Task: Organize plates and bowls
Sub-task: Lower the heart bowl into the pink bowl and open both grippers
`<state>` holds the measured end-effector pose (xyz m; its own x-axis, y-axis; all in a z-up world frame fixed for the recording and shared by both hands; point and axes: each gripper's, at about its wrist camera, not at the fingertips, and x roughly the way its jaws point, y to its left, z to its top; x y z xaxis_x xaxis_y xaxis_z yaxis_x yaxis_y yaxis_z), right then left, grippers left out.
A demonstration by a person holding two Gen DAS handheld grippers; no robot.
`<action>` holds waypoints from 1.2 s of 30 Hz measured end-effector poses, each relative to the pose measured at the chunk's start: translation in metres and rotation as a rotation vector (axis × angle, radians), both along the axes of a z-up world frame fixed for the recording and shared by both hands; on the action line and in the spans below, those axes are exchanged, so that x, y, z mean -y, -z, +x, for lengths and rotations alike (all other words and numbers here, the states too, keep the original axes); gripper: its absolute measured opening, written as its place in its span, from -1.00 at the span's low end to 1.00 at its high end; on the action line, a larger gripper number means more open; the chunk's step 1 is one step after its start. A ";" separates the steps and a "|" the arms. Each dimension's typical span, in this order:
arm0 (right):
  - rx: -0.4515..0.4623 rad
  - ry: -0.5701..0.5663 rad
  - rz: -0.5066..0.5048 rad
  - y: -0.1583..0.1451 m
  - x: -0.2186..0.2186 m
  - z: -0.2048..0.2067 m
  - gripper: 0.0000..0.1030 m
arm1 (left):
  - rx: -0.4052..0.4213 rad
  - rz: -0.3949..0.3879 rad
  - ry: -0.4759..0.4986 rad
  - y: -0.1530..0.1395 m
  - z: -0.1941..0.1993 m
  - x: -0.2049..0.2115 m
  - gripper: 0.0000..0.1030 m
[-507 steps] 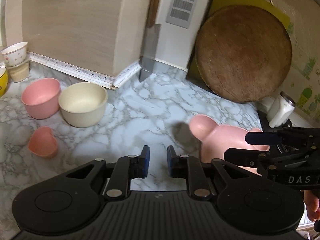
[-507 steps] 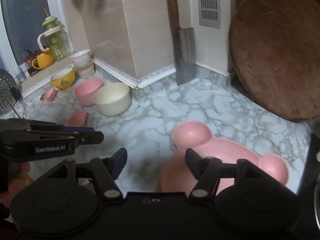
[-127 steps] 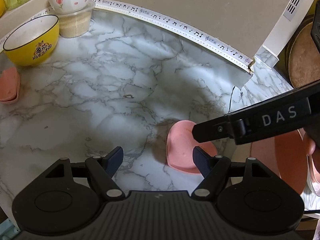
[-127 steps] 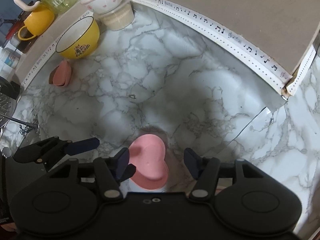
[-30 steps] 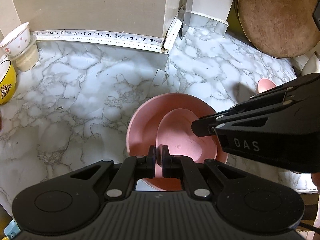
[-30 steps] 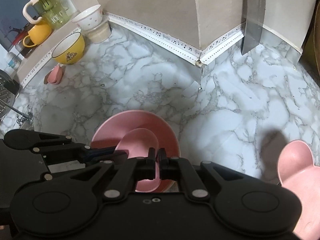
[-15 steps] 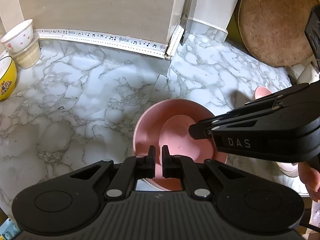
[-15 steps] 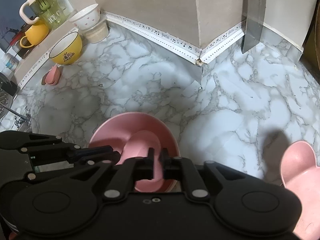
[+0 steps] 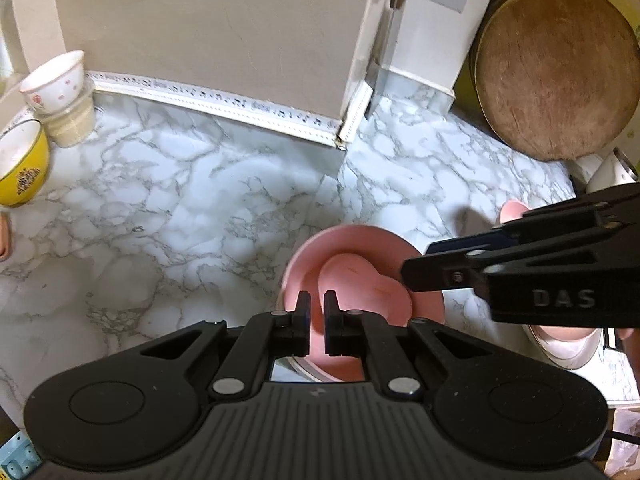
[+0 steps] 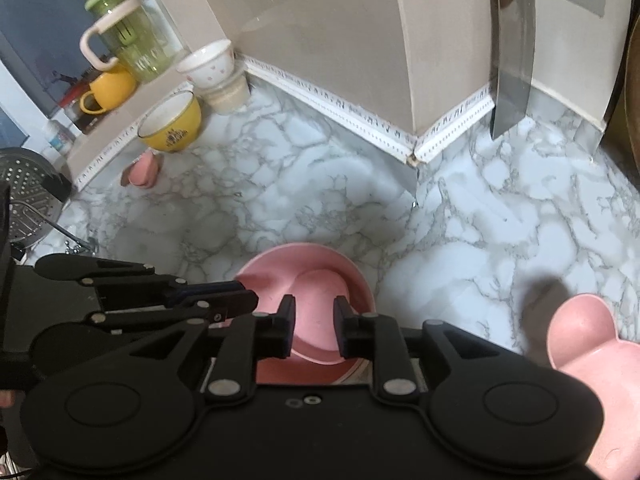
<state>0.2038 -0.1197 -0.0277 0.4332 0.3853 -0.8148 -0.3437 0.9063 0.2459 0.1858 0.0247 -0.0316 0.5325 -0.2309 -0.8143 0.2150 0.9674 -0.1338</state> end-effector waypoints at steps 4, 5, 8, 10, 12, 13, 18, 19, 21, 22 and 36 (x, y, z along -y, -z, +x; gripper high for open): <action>0.032 -0.006 0.007 -0.008 0.002 -0.007 -0.52 | 0.028 -0.001 -0.011 -0.008 -0.005 -0.003 -0.90; 0.035 -0.005 0.009 -0.009 0.003 -0.009 -0.48 | 0.035 0.003 -0.017 -0.010 -0.006 -0.004 -0.90; 0.041 -0.008 0.016 -0.009 0.005 -0.013 -0.41 | 0.055 0.005 -0.025 -0.015 -0.010 -0.004 -0.90; 0.046 -0.009 0.016 -0.009 0.007 -0.016 -0.38 | 0.076 0.015 -0.028 -0.018 -0.013 -0.004 -0.90; 0.052 -0.008 0.012 -0.009 0.009 -0.019 -0.34 | 0.096 0.022 -0.034 -0.021 -0.017 -0.004 -0.90; 0.051 -0.006 0.014 -0.009 0.010 -0.021 -0.33 | 0.099 0.018 -0.036 -0.021 -0.018 -0.005 -0.90; 0.066 0.006 0.008 -0.009 0.016 -0.029 -0.10 | 0.105 -0.004 -0.050 -0.022 -0.025 -0.011 -0.86; 0.066 0.010 0.011 -0.008 0.018 -0.030 -0.08 | 0.109 -0.002 -0.052 -0.022 -0.026 -0.012 -0.86; 0.062 0.018 0.022 -0.008 0.022 -0.032 -0.03 | 0.104 -0.007 -0.054 -0.020 -0.028 -0.013 -0.85; 0.060 0.022 0.026 -0.007 0.023 -0.033 -0.01 | 0.102 -0.013 -0.054 -0.020 -0.029 -0.014 -0.84; 0.064 0.041 0.048 0.000 0.030 -0.040 0.36 | 0.077 -0.116 -0.108 -0.006 -0.034 -0.028 -0.82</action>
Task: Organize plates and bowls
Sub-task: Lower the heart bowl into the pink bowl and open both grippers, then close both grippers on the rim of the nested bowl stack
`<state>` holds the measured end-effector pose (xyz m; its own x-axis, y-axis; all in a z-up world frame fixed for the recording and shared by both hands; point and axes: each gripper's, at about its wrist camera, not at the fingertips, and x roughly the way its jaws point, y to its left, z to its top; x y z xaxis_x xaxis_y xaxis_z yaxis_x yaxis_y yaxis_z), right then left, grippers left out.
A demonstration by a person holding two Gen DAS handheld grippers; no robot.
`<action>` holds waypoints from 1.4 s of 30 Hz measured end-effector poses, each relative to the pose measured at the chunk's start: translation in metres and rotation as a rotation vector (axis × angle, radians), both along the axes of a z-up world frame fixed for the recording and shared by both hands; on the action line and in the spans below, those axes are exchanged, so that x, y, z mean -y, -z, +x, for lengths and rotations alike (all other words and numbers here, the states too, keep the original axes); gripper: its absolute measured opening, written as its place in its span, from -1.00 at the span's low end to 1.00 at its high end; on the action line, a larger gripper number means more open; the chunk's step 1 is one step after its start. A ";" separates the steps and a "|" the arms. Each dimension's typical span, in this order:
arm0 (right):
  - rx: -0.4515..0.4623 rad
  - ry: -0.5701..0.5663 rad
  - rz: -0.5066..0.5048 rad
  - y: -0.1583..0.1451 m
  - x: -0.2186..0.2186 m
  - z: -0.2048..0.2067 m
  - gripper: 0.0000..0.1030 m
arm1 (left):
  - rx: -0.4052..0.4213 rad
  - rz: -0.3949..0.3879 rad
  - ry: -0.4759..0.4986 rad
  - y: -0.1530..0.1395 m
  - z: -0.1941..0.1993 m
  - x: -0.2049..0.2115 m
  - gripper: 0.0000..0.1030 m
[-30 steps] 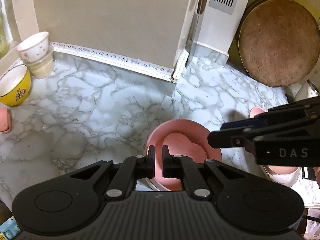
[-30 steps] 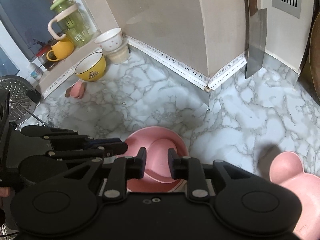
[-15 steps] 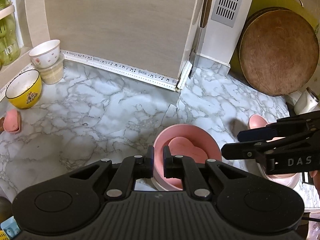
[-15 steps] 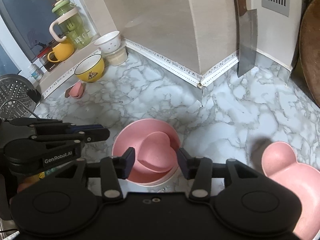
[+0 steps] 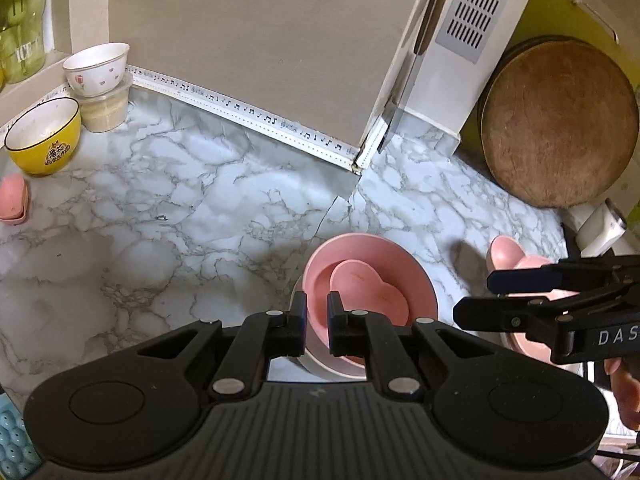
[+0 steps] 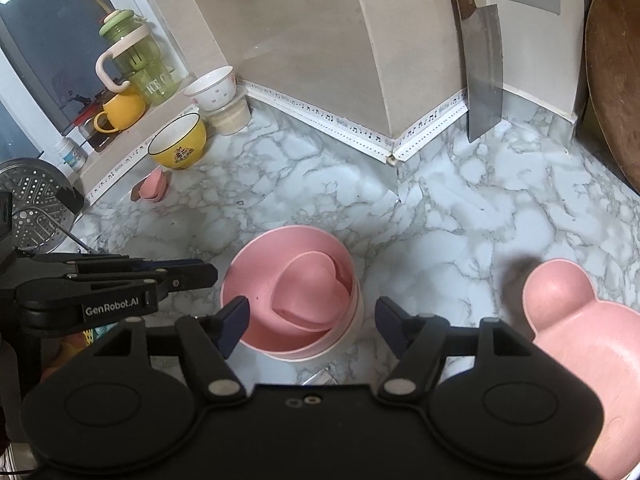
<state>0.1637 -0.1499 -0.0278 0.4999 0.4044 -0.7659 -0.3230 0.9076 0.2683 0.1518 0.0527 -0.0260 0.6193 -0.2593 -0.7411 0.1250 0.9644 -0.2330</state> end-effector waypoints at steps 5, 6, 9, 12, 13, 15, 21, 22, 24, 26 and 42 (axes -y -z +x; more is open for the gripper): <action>-0.002 0.001 -0.002 0.002 0.000 0.000 0.36 | 0.063 0.032 -0.072 -0.002 -0.010 -0.004 -0.82; -0.002 0.001 -0.004 0.002 0.000 0.000 0.36 | 0.069 0.033 -0.070 -0.002 -0.010 -0.005 -0.82; -0.004 0.001 -0.010 0.003 -0.002 0.001 0.36 | 0.070 0.026 -0.053 -0.001 -0.010 -0.007 -0.81; -0.007 0.002 -0.009 0.004 -0.002 0.001 0.36 | 0.063 0.028 -0.049 0.002 -0.011 -0.007 -0.81; -0.007 0.003 -0.009 0.004 -0.002 0.001 0.36 | 0.060 0.029 -0.046 0.003 -0.011 -0.007 -0.81; -0.008 0.002 -0.009 0.004 -0.002 0.001 0.36 | 0.058 0.036 -0.046 0.004 -0.011 -0.007 -0.80; -0.010 0.006 -0.012 0.007 -0.002 0.001 0.36 | 0.052 0.002 -0.046 0.006 -0.010 -0.010 -0.28; -0.010 0.008 -0.013 0.007 -0.002 0.001 0.36 | 0.054 0.001 -0.046 0.006 -0.010 -0.010 0.15; -0.010 0.011 -0.012 0.007 -0.002 0.001 0.36 | 0.058 -0.010 -0.047 0.007 -0.011 -0.010 0.63; -0.007 0.018 -0.015 0.006 -0.002 0.000 0.36 | 0.057 -0.022 -0.036 0.006 -0.012 -0.011 0.63; -0.012 0.179 -0.052 0.017 -0.002 -0.010 1.00 | 0.089 0.112 -0.017 0.001 -0.007 -0.005 0.68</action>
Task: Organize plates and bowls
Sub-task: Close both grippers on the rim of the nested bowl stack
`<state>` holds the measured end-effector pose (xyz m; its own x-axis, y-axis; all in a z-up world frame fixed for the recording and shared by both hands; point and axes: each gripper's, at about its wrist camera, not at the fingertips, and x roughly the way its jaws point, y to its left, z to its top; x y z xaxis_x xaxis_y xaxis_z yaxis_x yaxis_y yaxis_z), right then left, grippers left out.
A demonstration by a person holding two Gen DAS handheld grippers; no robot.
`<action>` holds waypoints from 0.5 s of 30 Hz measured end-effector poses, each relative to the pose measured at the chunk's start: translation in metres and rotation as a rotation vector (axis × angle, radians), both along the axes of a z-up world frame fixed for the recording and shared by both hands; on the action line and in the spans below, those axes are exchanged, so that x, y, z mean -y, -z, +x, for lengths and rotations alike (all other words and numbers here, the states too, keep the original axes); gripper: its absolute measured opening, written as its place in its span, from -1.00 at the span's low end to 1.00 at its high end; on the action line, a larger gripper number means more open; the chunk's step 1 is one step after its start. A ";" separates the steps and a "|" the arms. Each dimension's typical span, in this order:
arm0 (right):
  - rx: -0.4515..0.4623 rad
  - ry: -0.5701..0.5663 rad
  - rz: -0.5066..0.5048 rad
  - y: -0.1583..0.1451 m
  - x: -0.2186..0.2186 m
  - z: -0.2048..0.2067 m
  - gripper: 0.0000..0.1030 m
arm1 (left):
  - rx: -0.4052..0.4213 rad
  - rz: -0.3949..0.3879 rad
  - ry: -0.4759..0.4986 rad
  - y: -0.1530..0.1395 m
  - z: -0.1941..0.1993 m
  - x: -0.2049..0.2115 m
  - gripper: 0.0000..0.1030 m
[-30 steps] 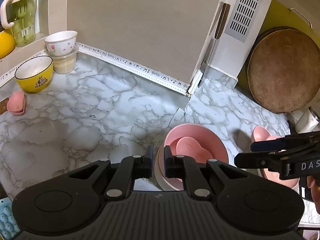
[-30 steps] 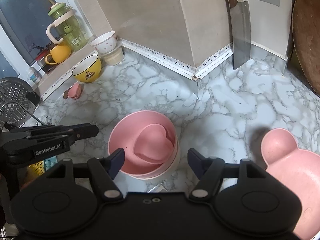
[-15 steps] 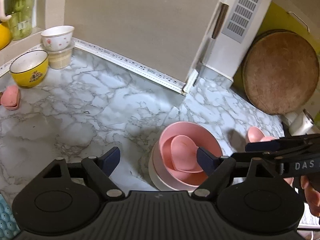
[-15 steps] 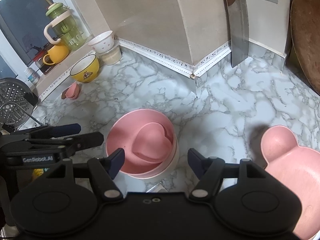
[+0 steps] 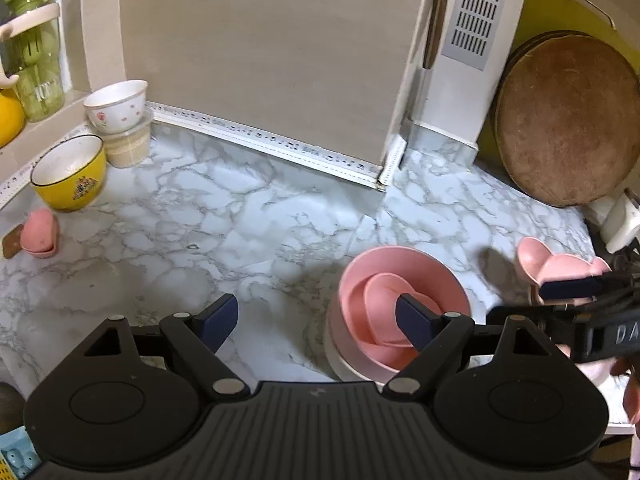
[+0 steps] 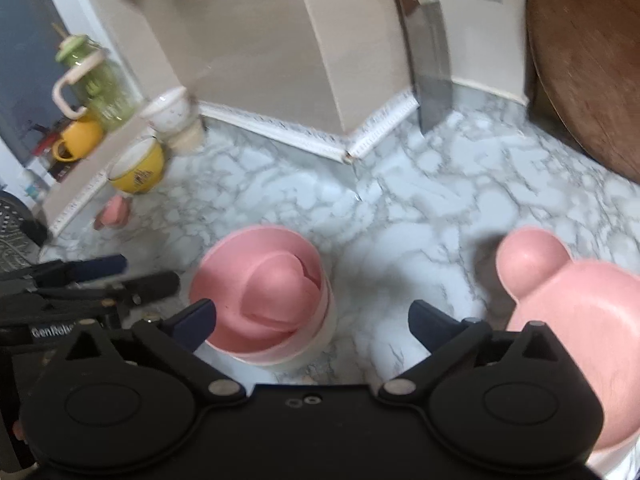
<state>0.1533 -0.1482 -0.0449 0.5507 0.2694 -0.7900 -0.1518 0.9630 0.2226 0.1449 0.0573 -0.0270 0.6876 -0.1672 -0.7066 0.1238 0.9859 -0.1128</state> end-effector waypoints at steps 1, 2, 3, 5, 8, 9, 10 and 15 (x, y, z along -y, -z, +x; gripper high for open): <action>-0.022 0.003 -0.016 0.002 -0.002 0.001 1.00 | -0.004 -0.001 -0.005 0.000 0.001 -0.001 0.68; -0.013 0.003 -0.017 0.002 -0.003 -0.002 1.00 | -0.008 -0.005 -0.009 0.000 0.002 -0.001 0.68; 0.016 0.013 -0.016 0.002 -0.003 -0.006 1.00 | -0.006 -0.008 -0.006 0.000 0.003 -0.002 0.68; 0.085 0.005 -0.015 0.001 -0.003 -0.015 1.00 | -0.006 -0.004 0.007 -0.001 0.004 -0.002 0.68; 0.148 -0.010 -0.049 -0.002 -0.006 -0.019 1.00 | -0.014 -0.001 0.029 -0.001 0.007 -0.001 0.68; 0.151 -0.007 -0.074 -0.003 -0.009 -0.017 1.00 | -0.018 -0.003 0.031 -0.001 0.009 -0.001 0.68; 0.145 -0.003 -0.086 -0.003 -0.010 -0.015 1.00 | -0.021 0.000 0.032 0.000 0.011 0.000 0.68; 0.055 0.025 0.006 0.004 -0.006 0.000 0.87 | -0.062 0.007 0.061 0.007 0.021 0.003 0.68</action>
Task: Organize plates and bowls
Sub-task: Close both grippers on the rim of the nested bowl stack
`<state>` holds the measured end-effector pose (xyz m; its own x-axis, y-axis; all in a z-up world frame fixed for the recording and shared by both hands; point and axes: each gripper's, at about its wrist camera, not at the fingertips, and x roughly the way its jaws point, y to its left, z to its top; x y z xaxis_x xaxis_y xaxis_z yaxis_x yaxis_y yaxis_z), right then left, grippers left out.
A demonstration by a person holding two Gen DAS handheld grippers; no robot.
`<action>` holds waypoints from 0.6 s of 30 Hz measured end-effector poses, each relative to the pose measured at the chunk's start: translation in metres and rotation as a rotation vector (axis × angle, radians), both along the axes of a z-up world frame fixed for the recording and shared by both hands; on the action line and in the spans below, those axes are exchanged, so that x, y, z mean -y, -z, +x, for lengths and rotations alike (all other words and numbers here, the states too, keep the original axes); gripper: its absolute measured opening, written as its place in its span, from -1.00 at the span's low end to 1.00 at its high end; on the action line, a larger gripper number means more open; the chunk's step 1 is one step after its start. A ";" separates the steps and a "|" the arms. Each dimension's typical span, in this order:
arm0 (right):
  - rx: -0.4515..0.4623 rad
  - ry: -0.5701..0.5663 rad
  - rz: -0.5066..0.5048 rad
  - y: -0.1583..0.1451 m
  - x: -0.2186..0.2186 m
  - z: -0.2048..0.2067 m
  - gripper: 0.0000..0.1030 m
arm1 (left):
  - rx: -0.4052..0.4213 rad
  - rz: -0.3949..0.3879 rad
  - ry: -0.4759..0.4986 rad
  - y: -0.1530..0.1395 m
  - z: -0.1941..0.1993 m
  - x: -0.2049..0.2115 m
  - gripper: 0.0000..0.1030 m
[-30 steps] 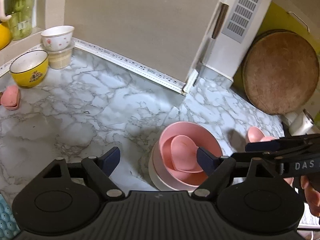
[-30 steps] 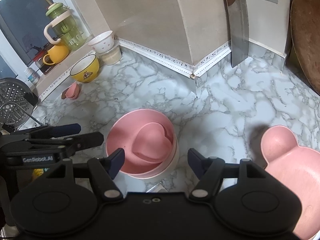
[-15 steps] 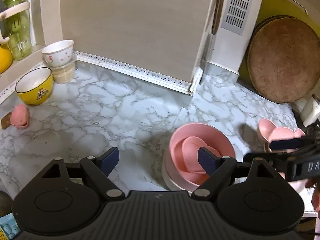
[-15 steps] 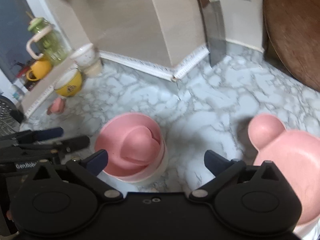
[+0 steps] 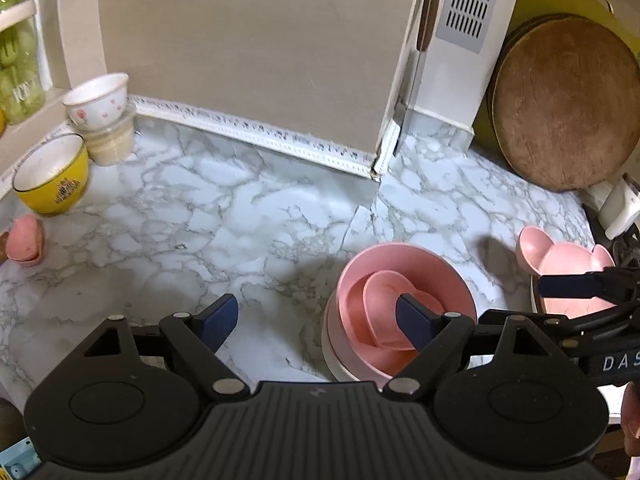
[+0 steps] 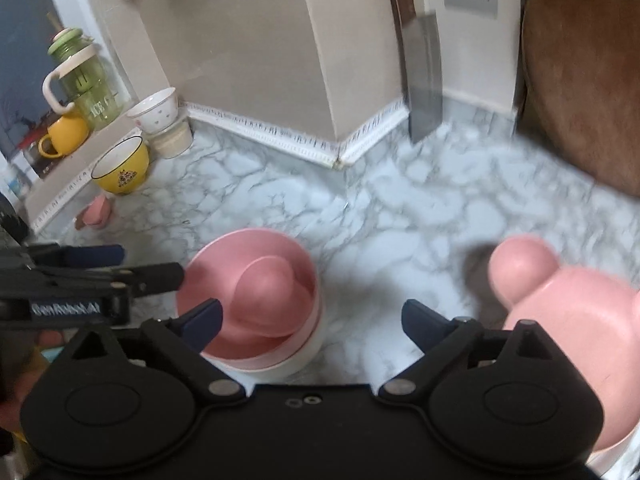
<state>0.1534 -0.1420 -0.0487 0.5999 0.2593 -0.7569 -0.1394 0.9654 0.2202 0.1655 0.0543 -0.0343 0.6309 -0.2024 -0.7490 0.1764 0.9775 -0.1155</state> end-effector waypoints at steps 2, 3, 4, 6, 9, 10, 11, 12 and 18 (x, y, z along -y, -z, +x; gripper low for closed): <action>-0.023 0.006 0.014 0.005 -0.002 0.002 0.82 | -0.037 -0.018 0.017 0.005 0.006 0.000 0.68; -0.037 0.012 0.012 0.007 -0.003 0.003 0.75 | -0.055 -0.026 0.027 0.006 0.010 0.000 0.68; -0.051 0.013 0.014 0.009 -0.005 0.004 0.71 | -0.074 -0.028 0.035 0.008 0.015 0.001 0.66; -0.087 0.019 0.020 0.012 -0.008 0.006 0.57 | -0.110 -0.036 0.043 0.012 0.022 0.001 0.66; -0.131 0.047 0.041 0.017 -0.009 0.011 0.45 | -0.165 -0.061 0.050 0.016 0.032 0.000 0.54; -0.143 0.064 0.045 0.018 -0.009 0.012 0.44 | -0.180 -0.067 0.048 0.017 0.035 0.000 0.44; -0.156 0.075 0.053 0.020 -0.009 0.014 0.43 | -0.192 -0.072 0.050 0.019 0.037 0.000 0.35; -0.174 0.086 0.063 0.022 -0.008 0.017 0.39 | -0.206 -0.075 0.058 0.020 0.038 0.000 0.17; -0.252 0.116 0.074 0.029 -0.012 0.026 0.29 | -0.250 -0.064 0.069 0.022 0.044 0.006 -0.12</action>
<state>0.1792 -0.1299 -0.0772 0.4240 0.2599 -0.8676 0.0394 0.9517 0.3044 0.2090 0.0487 -0.0566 0.4112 -0.2903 -0.8641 0.2004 0.9535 -0.2250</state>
